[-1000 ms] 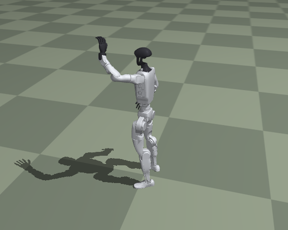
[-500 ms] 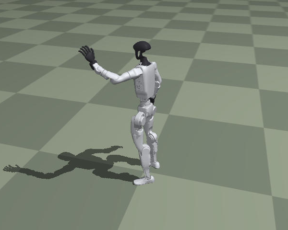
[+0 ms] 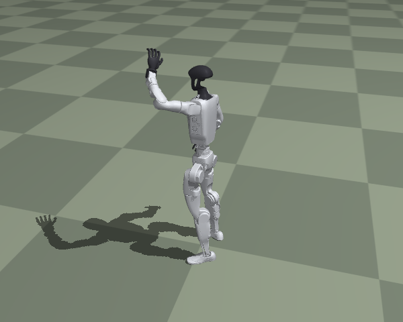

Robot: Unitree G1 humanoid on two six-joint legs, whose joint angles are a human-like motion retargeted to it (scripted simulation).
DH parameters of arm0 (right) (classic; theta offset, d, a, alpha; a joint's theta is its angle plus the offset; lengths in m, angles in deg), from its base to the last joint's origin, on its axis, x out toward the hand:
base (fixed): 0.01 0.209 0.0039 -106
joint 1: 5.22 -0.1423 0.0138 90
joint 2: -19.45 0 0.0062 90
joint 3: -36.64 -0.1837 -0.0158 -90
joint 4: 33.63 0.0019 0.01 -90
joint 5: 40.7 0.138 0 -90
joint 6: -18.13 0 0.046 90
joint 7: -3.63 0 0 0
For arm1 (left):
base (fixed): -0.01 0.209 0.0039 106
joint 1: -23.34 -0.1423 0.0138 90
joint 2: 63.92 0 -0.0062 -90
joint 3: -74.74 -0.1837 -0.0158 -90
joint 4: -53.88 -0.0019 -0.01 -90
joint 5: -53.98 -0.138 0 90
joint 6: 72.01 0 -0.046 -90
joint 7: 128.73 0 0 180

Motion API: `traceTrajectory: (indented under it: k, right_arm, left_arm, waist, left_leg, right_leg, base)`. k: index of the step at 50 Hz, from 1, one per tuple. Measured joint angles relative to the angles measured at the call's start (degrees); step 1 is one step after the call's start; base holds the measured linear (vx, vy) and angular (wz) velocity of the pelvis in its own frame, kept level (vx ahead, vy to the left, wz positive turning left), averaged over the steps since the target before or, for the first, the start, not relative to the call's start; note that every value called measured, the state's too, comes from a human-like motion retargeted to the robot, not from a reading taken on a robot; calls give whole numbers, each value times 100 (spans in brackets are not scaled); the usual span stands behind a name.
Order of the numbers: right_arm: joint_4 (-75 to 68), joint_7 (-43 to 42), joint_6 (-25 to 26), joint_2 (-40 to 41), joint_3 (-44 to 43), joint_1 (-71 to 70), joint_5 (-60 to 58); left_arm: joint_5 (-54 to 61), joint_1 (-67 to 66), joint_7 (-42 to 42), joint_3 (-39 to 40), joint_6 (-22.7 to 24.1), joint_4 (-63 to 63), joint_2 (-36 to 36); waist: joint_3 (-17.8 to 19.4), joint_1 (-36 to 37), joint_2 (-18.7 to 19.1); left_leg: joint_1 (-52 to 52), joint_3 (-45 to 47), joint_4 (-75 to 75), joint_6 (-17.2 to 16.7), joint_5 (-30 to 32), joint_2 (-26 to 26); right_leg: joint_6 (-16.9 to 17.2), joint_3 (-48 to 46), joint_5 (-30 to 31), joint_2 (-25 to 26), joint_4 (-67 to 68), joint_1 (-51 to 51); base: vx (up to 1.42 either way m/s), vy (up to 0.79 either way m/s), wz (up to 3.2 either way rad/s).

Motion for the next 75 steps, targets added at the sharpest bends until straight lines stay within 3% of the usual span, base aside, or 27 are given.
traceTrajectory:
  k: [5, 12, 17, 20, 23, 25, 30, 33, 37, 42, 45, 47, 50, 52, 55, 58, 61, 65, 69, 75]
  right_arm:
    - [400, 106, -66, 30, 46, -194, -114]
    - [676, 225, -86, 171, -102, -64, -218]
    - [238, 235, 26, 324, -28, 123, -240]
    - [-172, 553, 218, 359, 132, 222, -369]
    - [-474, 931, 334, 344, 231, 351, -529]
    - [-592, 1047, 341, 336, 235, 451, -577]
    - [-664, 744, 227, 379, 93, 673, -348]
    - [-666, 545, 176, 385, 46, 720, -138]
    - [-693, 509, 196, 350, 102, 628, -4]
    - [-624, 626, 314, 335, 203, 317, -14]
    - [-425, 658, 361, 315, 174, 162, -13]
    - [-238, 633, 339, 295, 115, 118, -9]
    - [34, 541, 224, 271, 21, 120, -33]
    - [158, 469, 108, 261, -17, 154, -72]
    - [237, 393, -49, 270, -25, 212, -137]
    - [193, 407, -113, 332, 0, 256, -221]
    - [88, 483, -109, 403, -6, 313, -297]
    - [-98, 542, -83, 453, -29, 416, -253]
    - [-350, 606, -41, 444, 92, 492, -51]
    - [-692, 885, 44, 400, 467, 421, 60]
  left_arm:
    - [-312, 429, 739, -753, -21, -241, -336]
    - [-741, 201, 1600, -255, -611, -1215, -776]
    - [-266, -249, 1667, 100, -165, -926, -772]
    - [249, -478, 2428, 158, 28, -585, -770]
    - [17, -532, 3152, 79, -91, -437, -897]
    - [-456, -504, 3203, 18, -175, -438, -978]
    - [-1140, -386, 1964, 63, -310, -488, -830]
    - [-750, -267, 1427, 48, -126, -306, -528]
    - [114, 52, 1533, -244, 242, 23, -64]
    - [2067, 248, 2789, -503, 541, 415, 488]
    - [3254, 97, 3695, -447, 401, 664, 545]
    - [3363, -43, 3945, -359, 274, 757, 388]
    - [2391, -243, 3645, -176, 229, 704, -16]
    - [1032, -368, 2981, 0, 166, 467, -328]
    - [-1007, -614, 1816, 392, -235, -116, -677]
    - [-2030, -977, 1038, 1003, -765, -792, -685]
    - [-2176, -1433, 738, 1730, -1005, -1182, -413]
    - [-1903, -1932, 652, 2325, -921, -1123, 168]
    - [-1781, -1731, 697, 2014, -742, -841, 901]
    - [-1856, -409, 394, 1049, -730, -767, 2342]
  waist:
    - [-10, -84, 20]
    - [0, -150, 41]
    - [-8, -114, 37]
    - [-28, -106, 43]
    - [-39, -134, 60]
    - [-34, -158, 61]
    - [20, -191, 18]
    - [55, -203, -1]
    - [93, -248, -26]
    - [158, -317, -101]
    - [191, -336, -127]
    - [202, -336, -128]
    - [200, -318, -121]
    - [190, -299, -116]
    - [168, -261, -121]
    - [152, -210, -155]
    - [141, -155, -173]
    - [123, -107, -151]
    - [80, -110, -143]
    - [4, -103, -249]
  left_leg:
    - [17, 137, 0, 0, -1, 7]
    - [55, 294, 4, -1, -6, 35]
    - [65, 324, -11, -1, 2, 38]
    - [68, 312, -11, -1, -5, 34]
    - [58, 288, 3, -1, -13, 37]
    - [46, 271, 13, -1, -14, 43]
    - [33, 234, 15, -1, 0, 58]
    - [36, 215, 5, 0, 13, 59]
    - [39, 196, 0, 0, 23, 54]
    - [41, 212, 5, -1, 28, 33]
    - [46, 249, 9, -2, 29, 23]
    - [48, 279, 11, -2, 30, 23]
    - [44, 321, 14, -2, 36, 38]
    - [39, 334, 14, -1, 41, 55]
    - [34, 331, 14, -1, 44, 81]
    - [35, 287, 17, 1, 38, 100]
    - [31, 203, 28, 1, 26, 109]
    - [0, 30, 61, 10, 7, 98]
    - [-83, -209, 102, 42, -2, 45]
    - [-226, -537, 107, 61, 33, -55]
  right_leg:
    - [0, 130, 36, 33, -1, -61]
    - [0, 279, 64, 91, 7, -117]
    - [0, 299, 70, 108, 11, -129]
    - [0, 286, 60, 99, 16, -120]
    - [0, 263, 53, 90, 20, -112]
    - [0, 246, 51, 90, 20, -109]
    - [0, 210, 53, 99, 15, -101]
    - [0, 192, 51, 100, 14, -92]
    - [0, 176, 47, 90, 16, -83]
    - [0, 195, 57, 70, 15, -86]
    - [0, 233, 73, 65, 8, -96]
    - [0, 263, 87, 72, 0, -107]
    - [0, 303, 110, 97, -11, -129]
    - [0, 316, 118, 118, -12, -143]
    - [0, 313, 116, 143, -5, -151]
    - [0, 276, 88, 148, 17, -137]
    - [0, 204, 51, 131, 39, -101]
    - [0, 54, 1, 76, 51, -27]
    - [0, -155, -34, -21, 35, 55]
    - [0, -453, -56, -150, -13, 132]
  base:
    - [-2, -1, -23]
    - [0, -1, -16]
    - [0, 0, 0]
    - [0, 0, 0]
    - [0, 0, 0]
    - [0, 0, 0]
    - [0, 0, 0]
    - [0, 0, 0]
    - [0, 0, 0]
    - [0, 0, 0]
    - [0, 0, 0]
    - [0, 0, 0]
    - [0, 0, 0]
    - [0, 0, 0]
    - [0, 0, 0]
    - [0, 0, 0]
    - [3, 0, 23]
    - [3, 2, 37]
    - [2, 4, 51]
    - [1, 4, 47]
